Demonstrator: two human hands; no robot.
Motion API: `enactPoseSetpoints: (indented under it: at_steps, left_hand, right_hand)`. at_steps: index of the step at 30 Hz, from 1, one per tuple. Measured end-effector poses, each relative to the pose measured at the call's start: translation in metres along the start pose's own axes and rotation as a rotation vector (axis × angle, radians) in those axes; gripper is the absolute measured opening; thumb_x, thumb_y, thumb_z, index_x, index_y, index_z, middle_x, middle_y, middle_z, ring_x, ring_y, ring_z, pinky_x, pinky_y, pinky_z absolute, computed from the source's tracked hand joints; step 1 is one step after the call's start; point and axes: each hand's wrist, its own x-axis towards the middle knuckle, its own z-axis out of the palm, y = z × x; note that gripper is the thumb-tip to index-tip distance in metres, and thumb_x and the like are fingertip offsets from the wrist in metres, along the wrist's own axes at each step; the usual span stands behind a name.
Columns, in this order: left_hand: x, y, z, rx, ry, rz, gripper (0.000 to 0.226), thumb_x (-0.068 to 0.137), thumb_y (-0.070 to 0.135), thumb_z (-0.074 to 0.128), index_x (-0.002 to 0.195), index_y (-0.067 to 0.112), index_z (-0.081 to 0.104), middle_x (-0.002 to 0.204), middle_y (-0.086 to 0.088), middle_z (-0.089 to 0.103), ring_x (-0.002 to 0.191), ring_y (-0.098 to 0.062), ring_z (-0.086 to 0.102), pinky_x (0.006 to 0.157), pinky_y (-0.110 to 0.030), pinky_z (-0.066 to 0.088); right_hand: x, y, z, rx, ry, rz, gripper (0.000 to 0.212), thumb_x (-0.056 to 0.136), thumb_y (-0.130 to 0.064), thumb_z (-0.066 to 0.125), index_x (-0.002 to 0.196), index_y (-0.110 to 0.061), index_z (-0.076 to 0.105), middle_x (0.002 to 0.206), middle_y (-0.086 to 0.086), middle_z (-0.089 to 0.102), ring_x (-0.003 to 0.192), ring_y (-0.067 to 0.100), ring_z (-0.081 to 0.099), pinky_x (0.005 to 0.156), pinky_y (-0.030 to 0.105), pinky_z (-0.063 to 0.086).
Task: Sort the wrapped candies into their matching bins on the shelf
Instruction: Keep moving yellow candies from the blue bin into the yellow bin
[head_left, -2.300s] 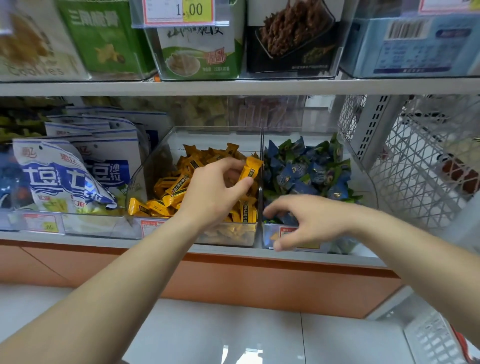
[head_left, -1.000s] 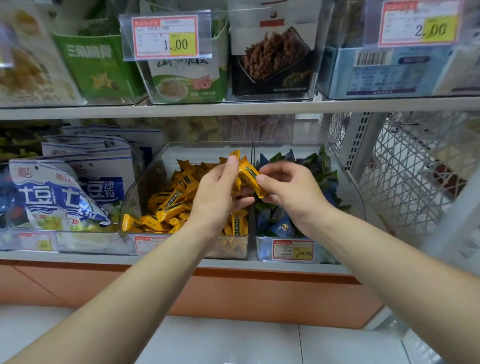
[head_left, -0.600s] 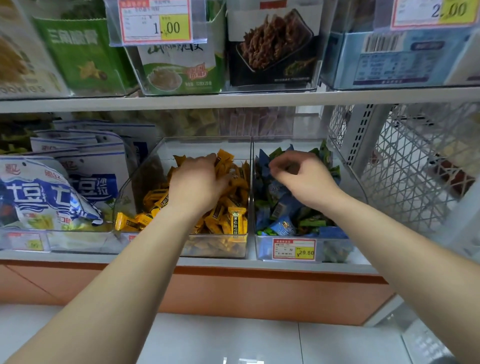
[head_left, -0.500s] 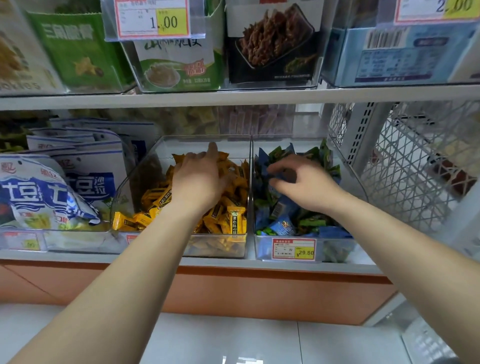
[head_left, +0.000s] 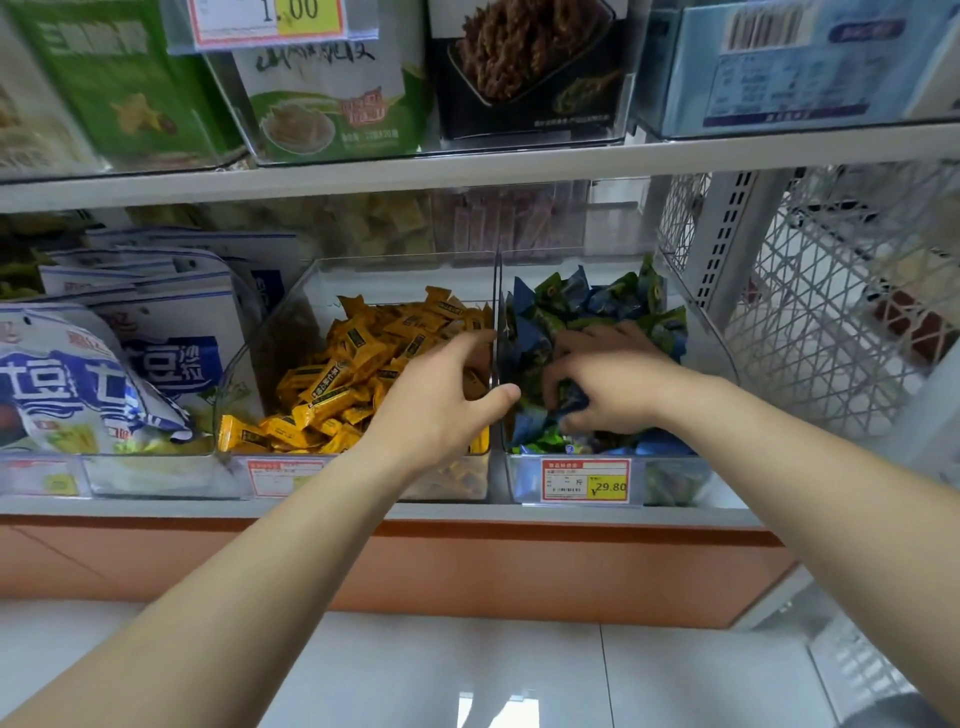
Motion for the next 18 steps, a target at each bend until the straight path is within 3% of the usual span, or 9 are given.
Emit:
enactPoseSetpoints:
  at_steps: [4, 6, 9, 11, 13, 16, 18]
  left_hand:
    - [-0.001, -0.004, -0.001, -0.024, -0.005, -0.002, 0.064, 0.086, 0.050, 0.068, 0.143, 0.033, 0.046, 0.111, 0.019, 0.062, 0.104, -0.006, 0.061, 0.086, -0.024, 0.048]
    - [0.000, -0.004, -0.001, -0.033, -0.013, -0.007, 0.065, 0.085, 0.052, 0.068, 0.143, 0.034, 0.046, 0.110, 0.019, 0.061, 0.103, -0.007, 0.062, 0.086, -0.027, 0.050]
    - [0.001, -0.005, 0.000, -0.046, -0.017, -0.015, 0.065, 0.084, 0.053, 0.068, 0.143, 0.034, 0.046, 0.114, 0.016, 0.064, 0.104, -0.009, 0.062, 0.090, -0.033, 0.052]
    - [0.001, -0.005, 0.000, -0.048, -0.015, -0.016, 0.065, 0.084, 0.053, 0.068, 0.142, 0.035, 0.046, 0.116, 0.013, 0.065, 0.105, -0.010, 0.061, 0.091, -0.035, 0.052]
    - [0.001, -0.006, 0.000, -0.048, -0.010, -0.011, 0.064, 0.084, 0.052, 0.069, 0.142, 0.034, 0.046, 0.118, 0.012, 0.065, 0.105, -0.010, 0.062, 0.092, -0.036, 0.053]
    - [0.001, -0.005, 0.000, -0.062, -0.010, -0.010, 0.064, 0.085, 0.050, 0.069, 0.143, 0.034, 0.047, 0.114, 0.015, 0.064, 0.103, -0.009, 0.062, 0.091, -0.035, 0.053]
    - [0.000, -0.005, 0.000, -0.056, -0.013, -0.003, 0.064, 0.085, 0.049, 0.068, 0.144, 0.035, 0.045, 0.110, 0.018, 0.062, 0.100, -0.008, 0.061, 0.090, -0.034, 0.053]
  right_hand:
    - [-0.002, 0.007, -0.009, 0.021, 0.171, 0.074, 0.016, 0.079, -0.044, 0.075, 0.088, -0.038, 0.063, 0.100, -0.008, 0.044, 0.109, 0.025, 0.048, 0.090, 0.039, 0.034]
    - [-0.003, 0.011, -0.012, 0.010, 0.186, 0.145, 0.017, 0.080, -0.045, 0.074, 0.091, -0.038, 0.064, 0.109, -0.005, 0.046, 0.116, 0.027, 0.043, 0.096, 0.040, 0.034]
    - [-0.008, 0.010, -0.013, -0.009, 0.056, 0.193, 0.034, 0.078, -0.064, 0.066, 0.104, -0.042, 0.069, 0.129, -0.002, 0.042, 0.128, 0.028, 0.030, 0.110, 0.050, 0.026]
    - [-0.006, 0.002, -0.012, -0.051, 0.146, 0.157, 0.039, 0.081, -0.067, 0.058, 0.108, -0.041, 0.071, 0.134, -0.002, 0.042, 0.128, 0.028, 0.029, 0.109, 0.051, 0.026]
    - [0.000, -0.009, -0.010, 0.029, 0.244, 0.055, 0.038, 0.085, -0.060, 0.057, 0.112, -0.038, 0.070, 0.131, -0.004, 0.049, 0.124, 0.025, 0.040, 0.103, 0.045, 0.036]
    - [0.007, -0.022, 0.000, 0.270, 0.028, -0.035, 0.058, 0.083, -0.058, 0.063, 0.134, -0.032, 0.057, 0.134, -0.004, 0.057, 0.119, 0.021, 0.054, 0.096, 0.038, 0.048]
    - [0.010, -0.022, 0.007, 0.168, -0.048, -0.042, 0.068, 0.078, -0.063, 0.064, 0.138, -0.034, 0.052, 0.134, -0.004, 0.059, 0.118, 0.022, 0.056, 0.094, 0.036, 0.048]
